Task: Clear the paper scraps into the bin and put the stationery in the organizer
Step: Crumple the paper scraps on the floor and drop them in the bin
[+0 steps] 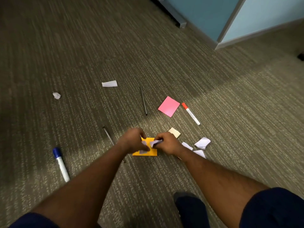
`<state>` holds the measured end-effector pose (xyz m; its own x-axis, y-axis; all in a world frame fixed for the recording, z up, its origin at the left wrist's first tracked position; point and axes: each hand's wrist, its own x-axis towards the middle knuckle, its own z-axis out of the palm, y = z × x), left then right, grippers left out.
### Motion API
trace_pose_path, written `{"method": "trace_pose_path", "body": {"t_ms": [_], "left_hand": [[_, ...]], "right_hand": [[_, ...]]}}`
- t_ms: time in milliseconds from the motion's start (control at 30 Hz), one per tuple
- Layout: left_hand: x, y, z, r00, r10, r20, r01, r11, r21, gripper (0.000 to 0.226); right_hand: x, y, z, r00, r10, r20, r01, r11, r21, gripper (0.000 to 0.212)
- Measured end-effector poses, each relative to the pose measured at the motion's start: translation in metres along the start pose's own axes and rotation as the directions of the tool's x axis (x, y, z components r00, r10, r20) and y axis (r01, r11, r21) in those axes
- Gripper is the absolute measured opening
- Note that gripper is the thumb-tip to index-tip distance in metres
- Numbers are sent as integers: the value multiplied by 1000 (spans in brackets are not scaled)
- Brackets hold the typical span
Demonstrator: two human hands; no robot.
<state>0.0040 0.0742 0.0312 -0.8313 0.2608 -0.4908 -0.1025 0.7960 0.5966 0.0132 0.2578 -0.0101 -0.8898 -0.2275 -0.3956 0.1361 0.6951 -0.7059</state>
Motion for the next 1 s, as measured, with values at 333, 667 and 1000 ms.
{"method": "trace_pose_path", "body": {"t_ms": [333, 667, 1000], "left_hand": [[24, 14, 11, 990, -116, -85, 0, 595, -804, 20], [36, 31, 36, 998, 7, -66, -53, 687, -725, 24], [55, 59, 44, 963, 191, -193, -227, 956, -187, 32]], "right_hand": [[3, -22, -9, 991, 69, -115, -14, 907, 420, 13], [-7, -1, -23, 997, 33, -73, 8, 862, 507, 27], [-45, 82, -79, 861, 98, -499, -140, 989, -46, 54]]}}
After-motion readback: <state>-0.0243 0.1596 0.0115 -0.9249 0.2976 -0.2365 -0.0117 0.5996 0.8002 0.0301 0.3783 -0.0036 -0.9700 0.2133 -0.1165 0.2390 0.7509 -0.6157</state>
